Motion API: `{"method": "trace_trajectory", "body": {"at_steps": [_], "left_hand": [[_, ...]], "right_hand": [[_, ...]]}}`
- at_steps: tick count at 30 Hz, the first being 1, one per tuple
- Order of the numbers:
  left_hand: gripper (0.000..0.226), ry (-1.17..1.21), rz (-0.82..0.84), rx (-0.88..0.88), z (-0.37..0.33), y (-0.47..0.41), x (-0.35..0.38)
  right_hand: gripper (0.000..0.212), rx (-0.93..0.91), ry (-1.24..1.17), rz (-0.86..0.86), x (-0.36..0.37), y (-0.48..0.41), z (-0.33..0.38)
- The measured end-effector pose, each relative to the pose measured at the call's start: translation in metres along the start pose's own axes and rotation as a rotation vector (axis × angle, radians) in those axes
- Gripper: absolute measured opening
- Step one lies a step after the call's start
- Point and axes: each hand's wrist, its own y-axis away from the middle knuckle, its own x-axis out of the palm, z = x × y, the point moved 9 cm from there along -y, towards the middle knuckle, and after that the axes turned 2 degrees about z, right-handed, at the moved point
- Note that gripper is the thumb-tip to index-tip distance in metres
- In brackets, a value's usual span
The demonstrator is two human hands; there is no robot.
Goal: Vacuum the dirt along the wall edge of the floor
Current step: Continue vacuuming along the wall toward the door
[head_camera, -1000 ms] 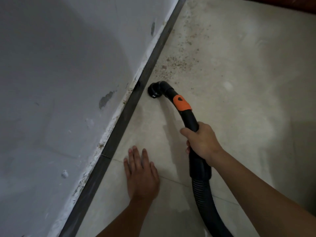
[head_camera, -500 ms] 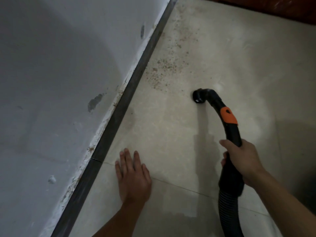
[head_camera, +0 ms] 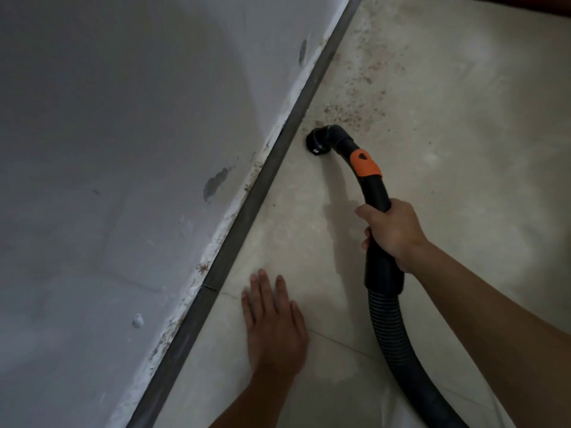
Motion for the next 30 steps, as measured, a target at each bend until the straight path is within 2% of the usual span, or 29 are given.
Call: {"method": "trace_trajectory", "body": {"at_steps": [6, 11, 15, 22, 25, 30], "left_hand": [[0.057, -0.004, 0.012, 0.007, 0.002, 0.0, 0.005], [0.058, -0.009, 0.012, -0.002, 0.001, 0.0, 0.003], [0.059, -0.02, 0.032, -0.011, 0.001, 0.0, 0.001], [0.06, 0.018, -0.004, 0.003, 0.0, 0.003, -0.002], [0.061, -0.017, 0.006, -0.004, 0.002, 0.003, 0.001], [0.064, -0.01, 0.008, 0.002, 0.001, 0.005, 0.0]], "right_hand": [[0.025, 0.03, -0.035, 0.054, 0.02, -0.031, 0.033], [0.021, 0.105, -0.074, 0.172, 0.015, -0.008, 0.032], [0.019, 0.118, 0.014, 0.26, 0.002, 0.035, 0.011], [0.013, 0.019, 0.214, 0.368, -0.005, 0.101, -0.021], [0.013, 0.001, 0.228, 0.275, -0.025, 0.118, -0.039], [0.013, 0.034, 0.23, -0.045, -0.107, 0.151, -0.086]]}}
